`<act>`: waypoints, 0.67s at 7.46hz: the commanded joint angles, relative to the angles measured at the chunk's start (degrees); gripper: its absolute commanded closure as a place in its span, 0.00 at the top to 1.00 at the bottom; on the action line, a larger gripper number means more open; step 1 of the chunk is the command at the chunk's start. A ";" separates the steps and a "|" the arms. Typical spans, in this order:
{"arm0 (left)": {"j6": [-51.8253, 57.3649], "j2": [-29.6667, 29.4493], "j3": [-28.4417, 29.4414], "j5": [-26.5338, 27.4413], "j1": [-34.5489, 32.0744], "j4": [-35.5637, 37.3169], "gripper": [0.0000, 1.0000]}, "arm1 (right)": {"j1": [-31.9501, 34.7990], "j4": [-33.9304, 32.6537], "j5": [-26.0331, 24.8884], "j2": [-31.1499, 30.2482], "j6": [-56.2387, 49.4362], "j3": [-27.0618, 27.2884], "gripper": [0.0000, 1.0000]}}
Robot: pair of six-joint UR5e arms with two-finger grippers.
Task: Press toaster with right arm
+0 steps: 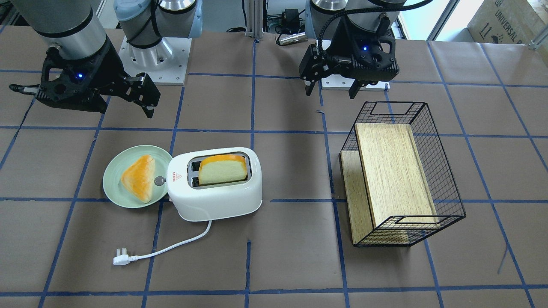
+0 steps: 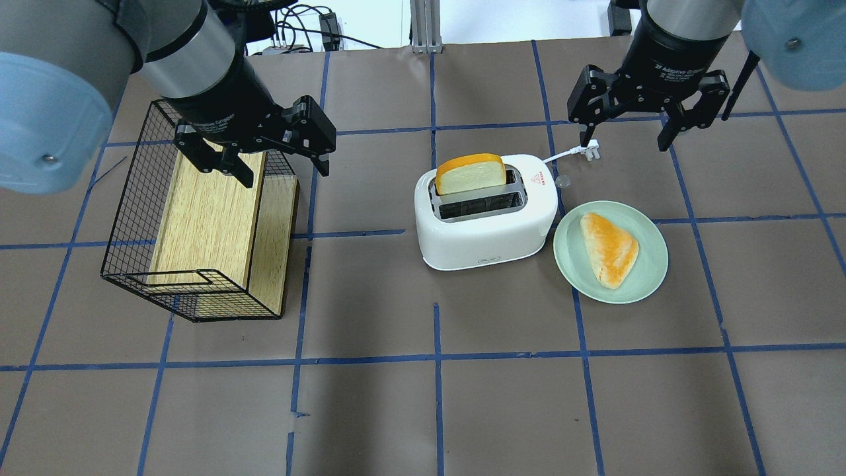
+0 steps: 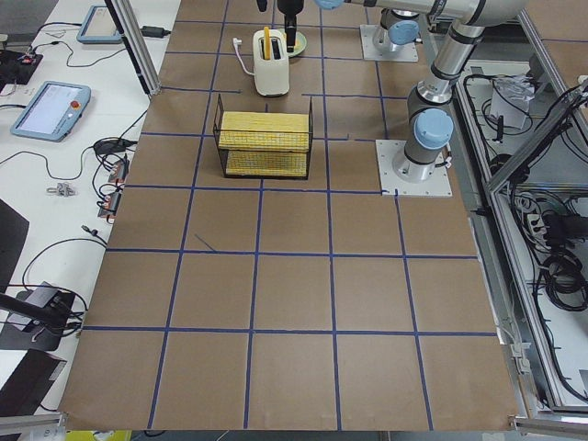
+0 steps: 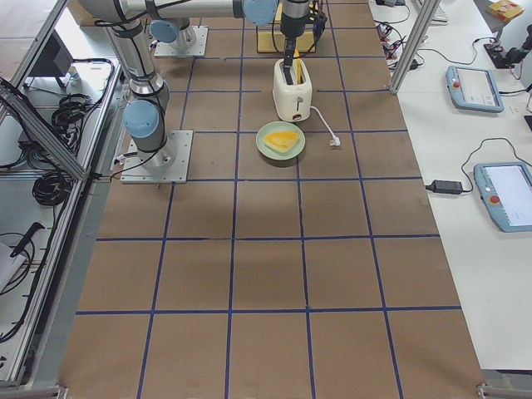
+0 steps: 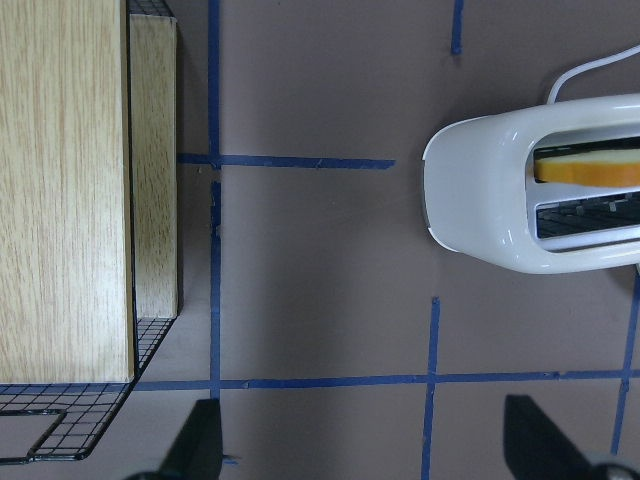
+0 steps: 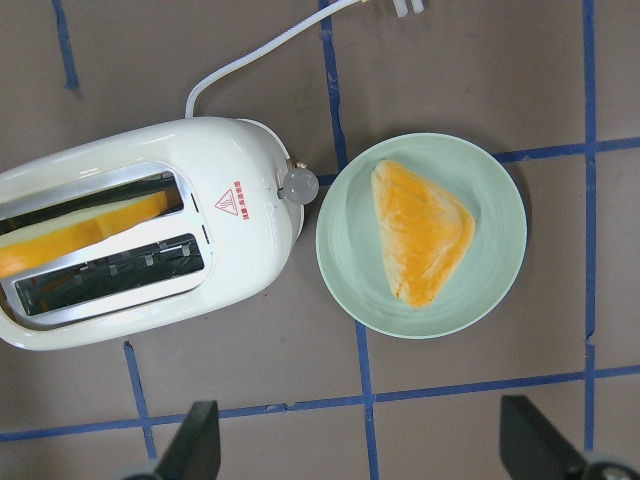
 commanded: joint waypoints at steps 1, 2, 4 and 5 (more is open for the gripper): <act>0.00 0.00 0.00 0.00 0.00 0.00 1.00 | 0.06 2.90 0.05 -0.11 0.00 -1.31 1.00; 0.00 0.00 0.00 0.00 0.00 0.00 1.00 | 0.15 2.74 1.10 -0.20 0.00 -1.31 1.00; 0.00 0.00 0.00 0.00 0.00 0.00 1.00 | 0.24 1.78 0.76 -0.20 -0.18 -1.57 1.00; 0.00 0.00 0.00 0.00 0.00 0.00 1.00 | 0.24 1.17 0.93 0.06 -0.09 -2.44 1.00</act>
